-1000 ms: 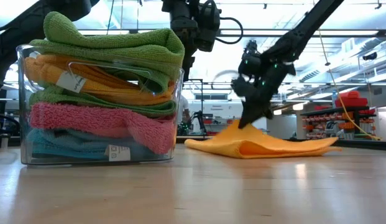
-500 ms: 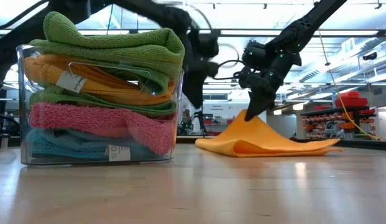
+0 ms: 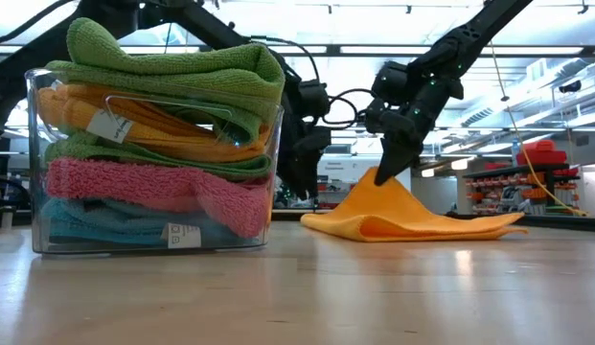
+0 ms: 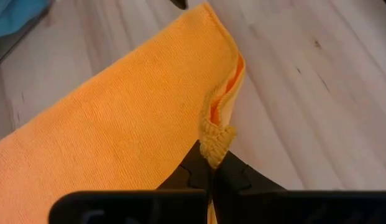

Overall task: Fold microfiber towels
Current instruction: Fold the yellow towel

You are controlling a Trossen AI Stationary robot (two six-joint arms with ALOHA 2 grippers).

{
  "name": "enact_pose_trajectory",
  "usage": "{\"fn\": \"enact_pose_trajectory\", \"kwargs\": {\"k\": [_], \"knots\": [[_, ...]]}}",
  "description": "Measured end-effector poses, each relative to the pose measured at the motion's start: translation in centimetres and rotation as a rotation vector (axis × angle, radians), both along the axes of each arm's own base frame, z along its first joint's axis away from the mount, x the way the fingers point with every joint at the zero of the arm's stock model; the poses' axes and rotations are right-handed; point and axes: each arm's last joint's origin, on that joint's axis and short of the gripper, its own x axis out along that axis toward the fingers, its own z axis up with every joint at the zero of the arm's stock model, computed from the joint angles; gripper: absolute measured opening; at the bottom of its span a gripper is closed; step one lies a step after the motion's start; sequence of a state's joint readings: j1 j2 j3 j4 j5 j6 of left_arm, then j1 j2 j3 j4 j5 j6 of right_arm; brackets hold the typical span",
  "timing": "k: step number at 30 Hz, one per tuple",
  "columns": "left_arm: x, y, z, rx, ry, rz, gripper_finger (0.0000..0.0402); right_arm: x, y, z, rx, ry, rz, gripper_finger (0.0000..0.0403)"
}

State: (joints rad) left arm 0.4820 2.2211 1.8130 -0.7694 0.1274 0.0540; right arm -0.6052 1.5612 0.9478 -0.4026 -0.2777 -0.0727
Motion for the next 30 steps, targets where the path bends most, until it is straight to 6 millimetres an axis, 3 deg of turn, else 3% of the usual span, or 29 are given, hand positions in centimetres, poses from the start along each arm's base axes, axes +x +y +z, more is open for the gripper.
{"fn": "enact_pose_trajectory", "kwargs": {"k": [9, 18, 22, 25, 30], "knots": [[1.6, -0.3, -0.9, 0.040, -0.024, 0.056, 0.0219, 0.0, 0.0, 0.0, 0.009, -0.004, -0.003, 0.0006], [1.0, 0.9, -1.2, -0.027, 0.012, 0.076, 0.0212, -0.1, 0.1, 0.2, 0.018, -0.008, -0.007, 0.0006], [1.0, 0.8, -1.1, -0.036, 0.015, 0.042, 0.0200, -0.5, 0.6, 1.4, -0.074, -0.022, 0.103, 0.0006], [1.1, 0.5, -0.5, -0.039, 0.006, -0.010, 0.0195, -0.7, 1.2, 2.3, -0.197, -0.009, 0.222, 0.0006], [1.3, 0.2, 2.1, -0.020, 0.023, -0.086, 0.0196, -1.2, 1.6, 2.9, -0.306, 0.018, 0.376, 0.0006]]}}
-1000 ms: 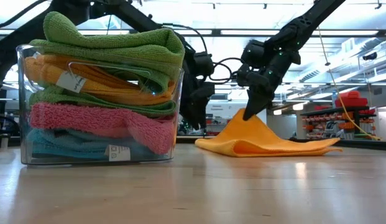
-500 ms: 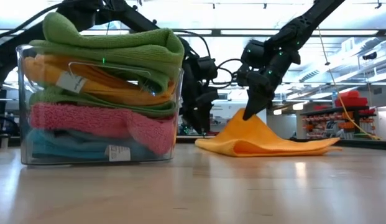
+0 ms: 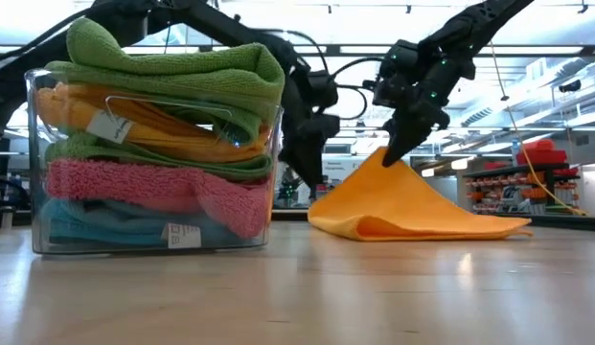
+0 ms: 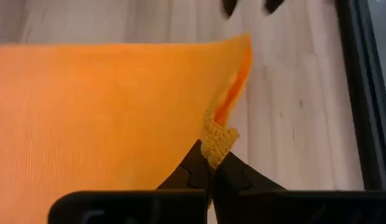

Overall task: Fold microfiber towels
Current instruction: Fold the yellow towel

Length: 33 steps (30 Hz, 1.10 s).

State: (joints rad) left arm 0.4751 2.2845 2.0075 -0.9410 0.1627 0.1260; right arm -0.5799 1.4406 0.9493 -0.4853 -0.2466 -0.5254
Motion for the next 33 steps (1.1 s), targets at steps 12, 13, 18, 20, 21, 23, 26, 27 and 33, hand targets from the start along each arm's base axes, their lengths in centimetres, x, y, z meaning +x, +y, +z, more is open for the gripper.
{"fn": "enact_pose_trajectory", "kwargs": {"k": [12, 13, 18, 20, 21, 23, 26, 27, 33], "knots": [[-1.0, -1.6, 4.4, -0.120, 0.082, -0.101, 0.0183, -0.5, 3.5, 1.0, -0.216, 0.136, 0.366, 0.0006], [-1.1, -1.7, 4.3, -0.128, 0.089, -0.105, 0.0183, -0.6, 3.7, 1.2, -0.241, 0.143, 0.382, 0.0006], [-0.8, -2.6, 4.3, -0.134, 0.106, -0.133, 0.0182, -1.3, 4.7, 1.4, -0.314, 0.239, 0.479, 0.0006], [-0.7, -2.9, 4.3, -0.134, 0.104, -0.140, 0.0179, -1.6, 4.9, 1.2, -0.304, 0.277, 0.508, 0.0006], [-0.7, -3.0, 4.3, -0.134, 0.105, -0.142, 0.0177, -1.8, 5.0, 1.1, -0.297, 0.294, 0.525, 0.0006], [-0.6, -3.2, 4.3, -0.136, 0.106, -0.144, 0.0175, -1.9, 5.4, 0.7, -0.313, 0.322, 0.562, 0.0006], [-0.3, -3.8, 4.3, -0.137, 0.108, -0.155, 0.0174, -1.9, 6.1, 0.1, -0.317, 0.343, 0.605, 0.0006], [-0.2, -4.2, 4.3, -0.147, 0.104, -0.159, 0.0174, -1.9, 6.4, -0.1, -0.314, 0.346, 0.614, 0.0006], [1.8, -8.7, 4.0, -0.284, 0.032, -0.232, 0.0172, -2.3, 7.5, 0.0, -0.284, 0.367, 0.531, 0.0006]]}}
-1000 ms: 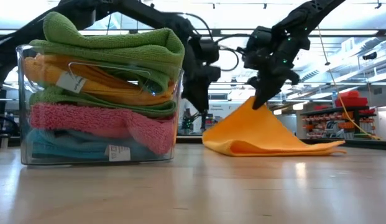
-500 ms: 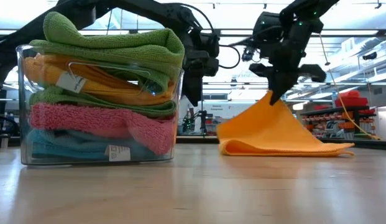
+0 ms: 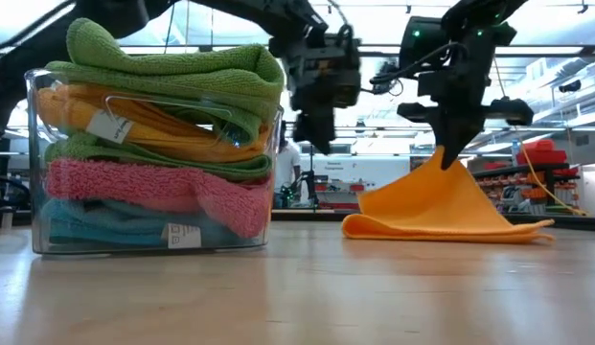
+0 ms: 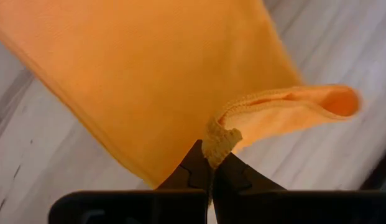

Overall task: Fold microfiber towels
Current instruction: Fold the yellow towel

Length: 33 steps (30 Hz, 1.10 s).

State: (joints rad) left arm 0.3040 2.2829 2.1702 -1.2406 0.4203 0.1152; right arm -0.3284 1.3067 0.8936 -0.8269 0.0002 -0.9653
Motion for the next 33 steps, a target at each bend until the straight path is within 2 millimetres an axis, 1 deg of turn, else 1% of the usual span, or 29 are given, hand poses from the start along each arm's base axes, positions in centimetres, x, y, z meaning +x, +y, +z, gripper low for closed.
{"fn": "enact_pose_trajectory", "kwargs": {"k": [3, 6, 8, 10, 13, 17, 22, 26, 33], "knots": [[1.5, -3.2, -1.0, 0.012, -0.046, -0.059, 0.0172, -0.5, 0.4, 0.9, -0.004, -0.036, -0.019, 0.0006], [2.9, -5.8, -2.3, 0.070, -0.126, -0.094, 0.0172, -1.0, 0.7, 1.8, -0.018, -0.078, -0.006, 0.0006], [3.5, -7.0, -3.3, 0.120, -0.150, -0.072, 0.0172, -1.3, 0.9, 2.1, -0.018, -0.094, -0.011, 0.0006], [4.0, -7.8, -4.2, 0.131, -0.186, -0.038, 0.0172, -1.4, 0.9, 2.1, -0.010, -0.081, -0.024, 0.0006], [4.0, -8.1, -5.8, 0.112, -0.189, 0.022, 0.0172, -1.4, 1.3, 1.6, 0.018, -0.052, -0.031, 0.0006], [3.4, -8.0, -7.9, 0.132, -0.123, 0.110, 0.0172, -1.7, 2.1, 0.2, 0.032, -0.010, 0.000, 0.0006], [2.8, -8.2, -9.8, 0.128, -0.097, 0.137, 0.0172, -2.3, 3.1, -1.5, 0.022, 0.057, 0.027, 0.0006], [2.4, -8.4, -10.6, 0.158, -0.080, 0.159, 0.0172, -2.5, 3.5, -1.7, -0.006, 0.066, 0.023, 0.0006], [2.3, -8.2, -10.7, 0.171, -0.075, 0.172, 0.0172, -2.9, 4.6, -0.8, 0.003, 0.006, 0.060, 0.0006]]}}
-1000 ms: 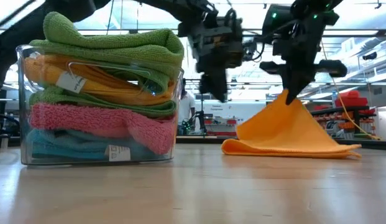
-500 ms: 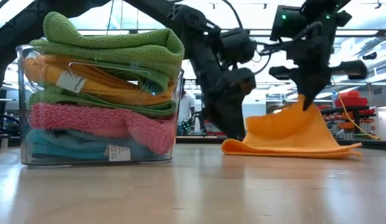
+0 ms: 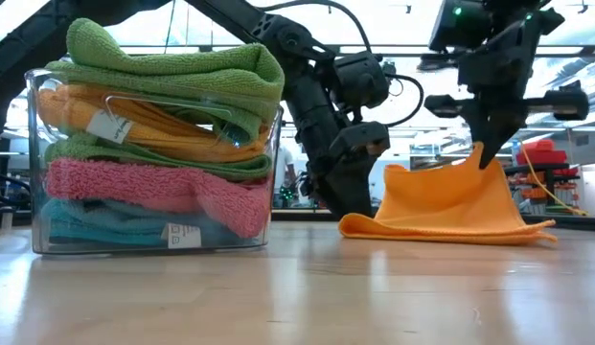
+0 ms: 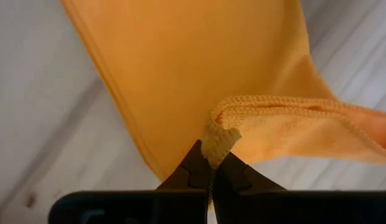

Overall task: Fold microfiber towels
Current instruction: Fold the yellow towel

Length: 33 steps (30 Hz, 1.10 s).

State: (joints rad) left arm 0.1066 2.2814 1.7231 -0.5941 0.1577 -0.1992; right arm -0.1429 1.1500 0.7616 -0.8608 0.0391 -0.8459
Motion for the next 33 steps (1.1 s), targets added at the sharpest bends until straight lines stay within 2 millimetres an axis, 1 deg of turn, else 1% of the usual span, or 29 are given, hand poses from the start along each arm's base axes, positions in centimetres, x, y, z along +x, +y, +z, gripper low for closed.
{"fn": "enact_pose_trajectory", "kwargs": {"k": [5, 9, 12, 16, 18, 23, 27, 31, 33], "knots": [[0.0, 0.0, 0.0, -0.001, 0.000, 0.005, 0.0172, -0.1, 1.3, 0.6, 0.049, -0.050, 0.006, 0.0006], [0.0, 0.0, 0.0, 0.001, 0.000, 0.008, 0.0172, 0.4, 2.2, 0.3, 0.085, -0.055, 0.021, 0.0006], [0.0, 0.0, 0.0, 0.001, 0.001, 0.009, 0.0172, 0.6, 2.7, -0.7, 0.091, -0.021, 0.039, 0.0006], [0.0, 0.0, 0.0, 0.001, 0.004, 0.009, 0.0172, 0.3, 3.1, -2.4, 0.105, 0.033, 0.042, 0.0006], [0.0, 0.0, 0.0, 0.000, 0.004, 0.009, 0.0172, 0.3, 3.1, -2.9, 0.095, 0.033, 0.018, 0.0006], [0.0, 0.1, -0.1, -0.003, 0.006, 0.008, 0.0172, 0.7, 3.0, -2.8, 0.104, -0.020, -0.035, 0.0006], [-0.1, 0.0, -0.1, -0.004, 0.007, 0.008, 0.0172, 1.1, 3.0, -2.6, 0.146, -0.071, -0.153, 0.0006], [-0.1, 0.0, -0.1, -0.022, 0.008, 0.018, 0.0172, 1.2, 2.5, -2.6, 0.179, -0.081, -0.279, 0.0006], [-0.1, 0.0, -0.1, -0.039, 0.008, 0.015, 0.0172, 1.1, 2.4, -2.6, 0.186, -0.083, -0.310, 0.0006]]}}
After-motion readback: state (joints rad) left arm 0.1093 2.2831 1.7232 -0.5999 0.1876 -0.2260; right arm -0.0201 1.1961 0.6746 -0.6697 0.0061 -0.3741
